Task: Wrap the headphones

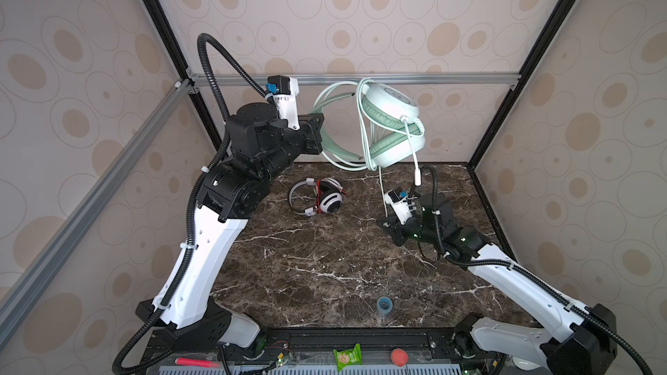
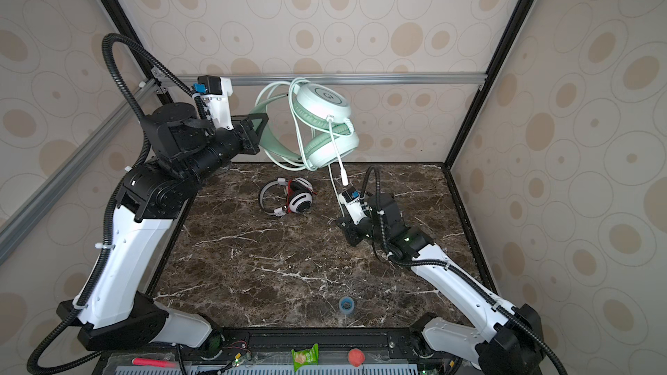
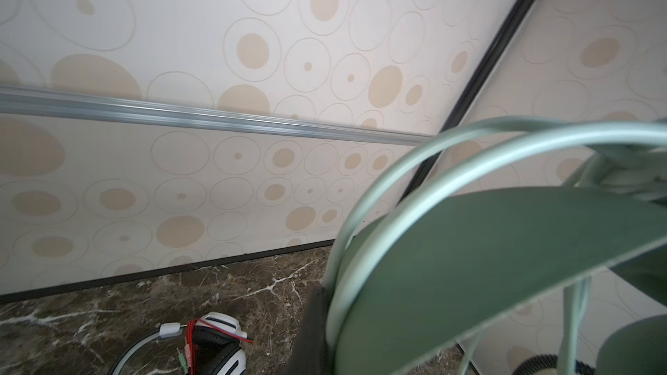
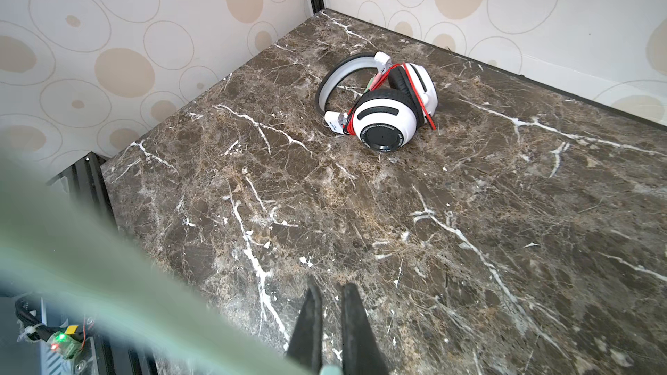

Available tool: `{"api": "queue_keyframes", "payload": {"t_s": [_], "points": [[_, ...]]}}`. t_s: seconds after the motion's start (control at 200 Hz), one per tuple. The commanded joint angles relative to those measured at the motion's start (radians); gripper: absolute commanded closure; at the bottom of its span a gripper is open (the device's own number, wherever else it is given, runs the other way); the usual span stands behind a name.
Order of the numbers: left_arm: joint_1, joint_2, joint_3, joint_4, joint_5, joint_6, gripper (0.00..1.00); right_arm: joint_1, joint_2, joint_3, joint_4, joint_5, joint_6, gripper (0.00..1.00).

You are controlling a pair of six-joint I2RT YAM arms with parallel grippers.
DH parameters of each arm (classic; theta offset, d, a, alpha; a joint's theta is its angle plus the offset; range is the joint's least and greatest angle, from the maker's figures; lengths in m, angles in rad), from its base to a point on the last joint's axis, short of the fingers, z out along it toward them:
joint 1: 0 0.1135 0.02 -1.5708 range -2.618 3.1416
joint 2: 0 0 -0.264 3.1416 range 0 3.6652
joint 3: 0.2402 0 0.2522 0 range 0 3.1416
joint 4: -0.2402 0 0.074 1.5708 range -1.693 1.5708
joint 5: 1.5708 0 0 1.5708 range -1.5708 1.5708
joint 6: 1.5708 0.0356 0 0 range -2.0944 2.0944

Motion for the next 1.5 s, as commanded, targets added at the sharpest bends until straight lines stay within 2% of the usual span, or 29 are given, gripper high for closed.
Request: {"api": "queue_keyframes", "payload": {"t_s": [0.0,0.255,0.465,0.61,0.81,0.915,1.105,1.295,1.496], "points": [[0.001,-0.016,0.033,0.093,-0.161,-0.141,1.0,0.03,-0.02,-0.021,0.01,0.079,0.02,1.0],[0.006,0.012,-0.032,0.153,-0.278,-0.106,1.0,0.128,-0.027,-0.008,-0.029,0.158,0.005,1.0],[0.076,0.007,-0.164,0.23,-0.314,-0.091,1.0,0.182,-0.061,0.01,-0.075,0.178,0.007,1.0],[0.116,0.042,-0.194,0.268,-0.338,-0.024,1.0,0.235,-0.079,0.045,-0.135,0.192,0.003,1.0],[0.119,0.098,-0.218,0.285,-0.408,0.083,1.0,0.357,-0.036,0.139,-0.257,0.258,-0.066,1.0],[0.116,0.102,-0.26,0.296,-0.433,0.133,1.0,0.384,-0.018,0.191,-0.284,0.274,-0.08,1.0],[0.072,0.076,-0.352,0.309,-0.43,0.311,1.0,0.384,0.065,0.384,-0.415,0.308,-0.135,1.0],[0.006,0.035,-0.459,0.219,-0.439,0.5,1.0,0.384,0.206,0.638,-0.606,0.363,-0.235,1.0],[-0.049,-0.096,-0.651,0.222,-0.401,0.595,1.0,0.336,0.366,0.889,-0.777,0.364,-0.298,1.0]]}}
